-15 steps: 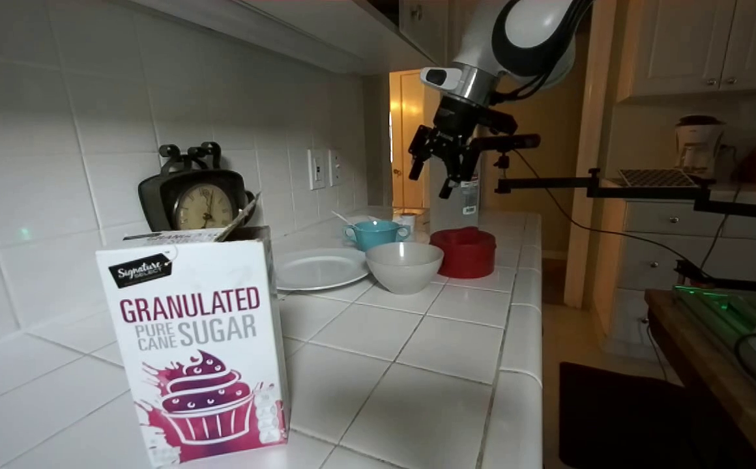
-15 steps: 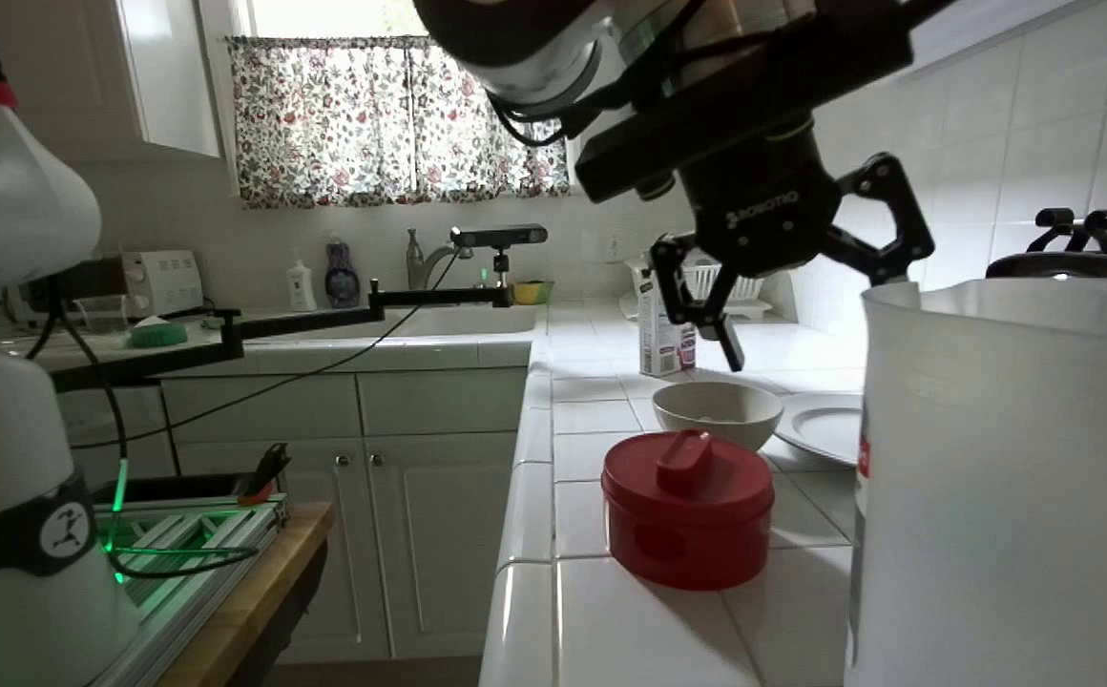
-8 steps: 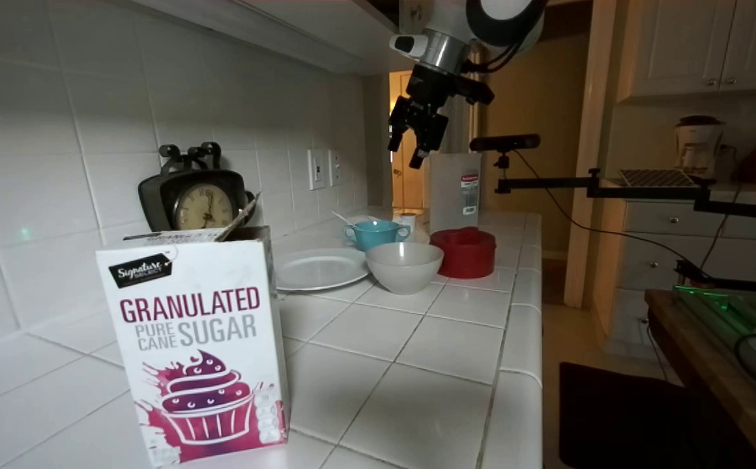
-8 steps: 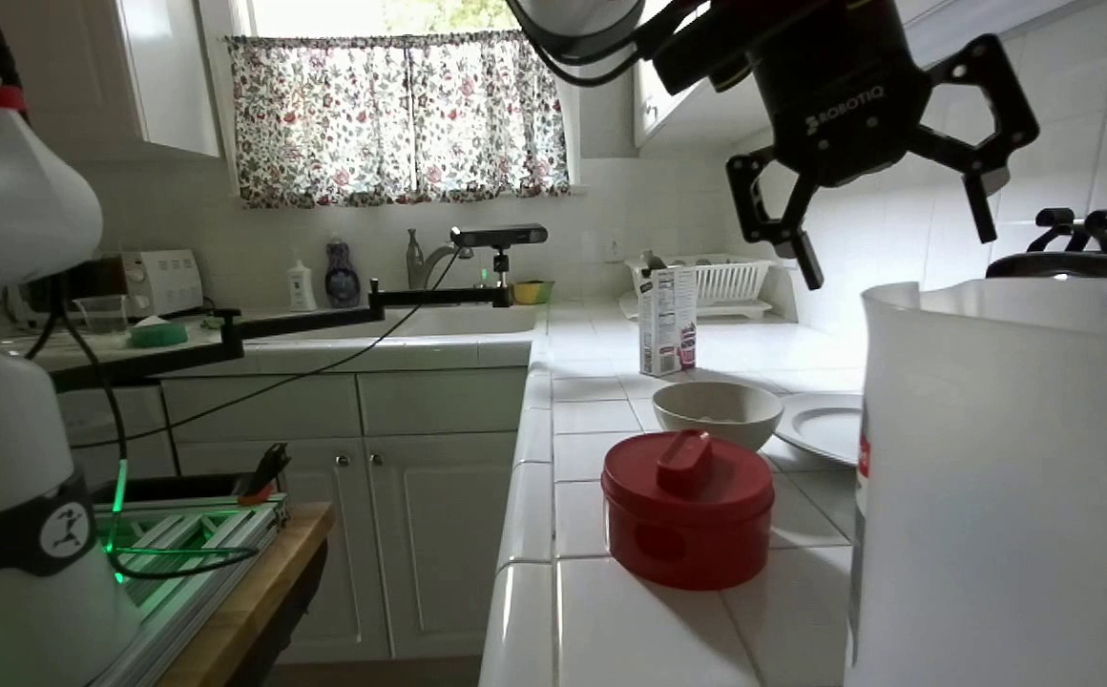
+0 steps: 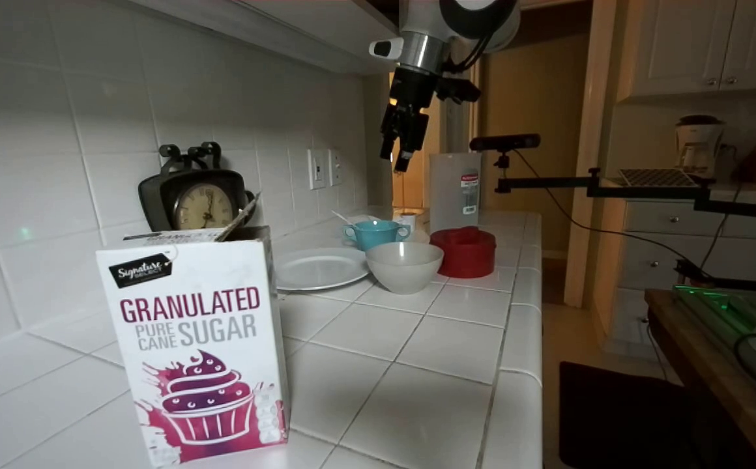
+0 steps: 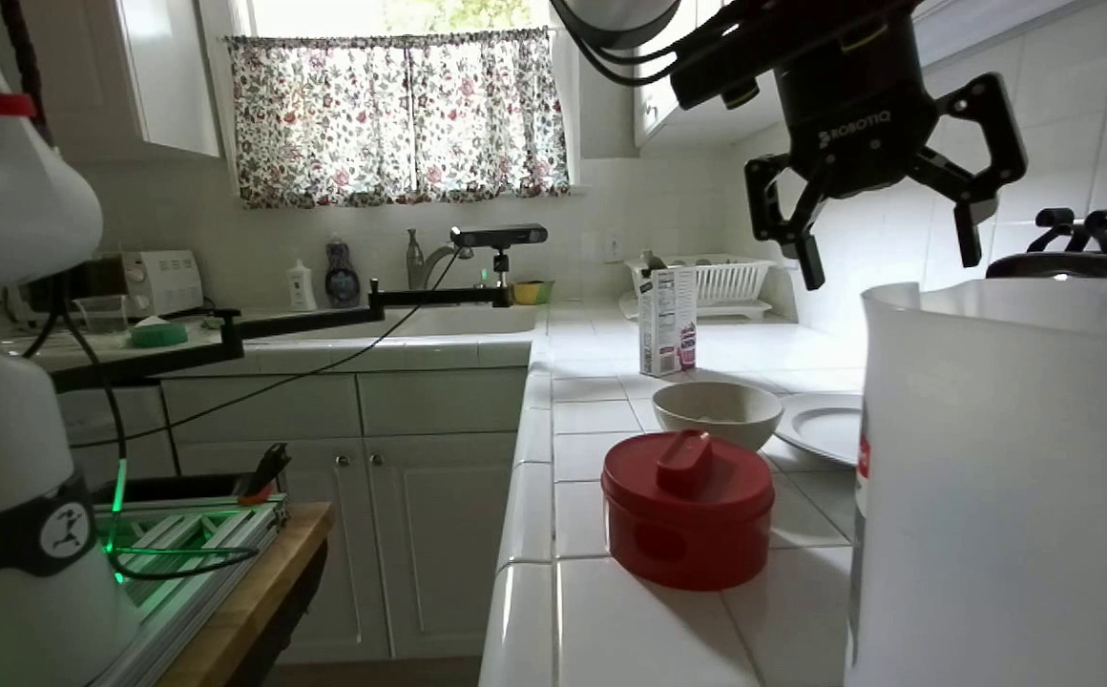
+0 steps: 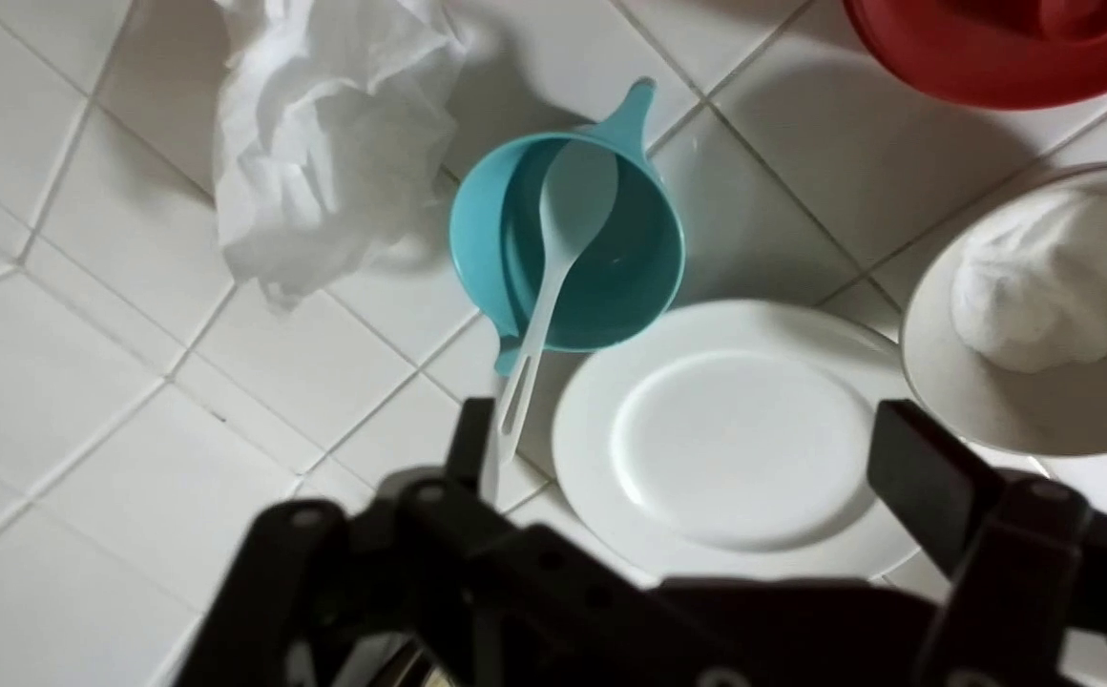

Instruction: Open the jug, then put the white spoon inside the jug and then close it

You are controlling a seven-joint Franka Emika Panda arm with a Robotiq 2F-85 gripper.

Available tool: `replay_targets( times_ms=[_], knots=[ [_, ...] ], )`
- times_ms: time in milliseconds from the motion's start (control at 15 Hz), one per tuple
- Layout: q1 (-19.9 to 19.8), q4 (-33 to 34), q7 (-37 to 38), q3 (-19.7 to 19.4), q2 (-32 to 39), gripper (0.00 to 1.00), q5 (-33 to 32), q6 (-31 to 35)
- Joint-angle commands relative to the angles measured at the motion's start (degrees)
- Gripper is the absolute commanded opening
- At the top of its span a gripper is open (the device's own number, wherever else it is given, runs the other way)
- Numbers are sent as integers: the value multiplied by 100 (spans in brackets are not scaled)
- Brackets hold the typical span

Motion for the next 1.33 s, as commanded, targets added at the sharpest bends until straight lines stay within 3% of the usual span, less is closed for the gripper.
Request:
replay_targets(
  times_ms=[0, 667, 1267],
  knots=[
    [-82, 8, 30, 89, -2, 100, -19, -14],
    [-91, 264, 237, 137, 512, 100, 15, 246],
    [-332, 1288, 831, 341, 1669, 100, 163, 741]
  ],
)
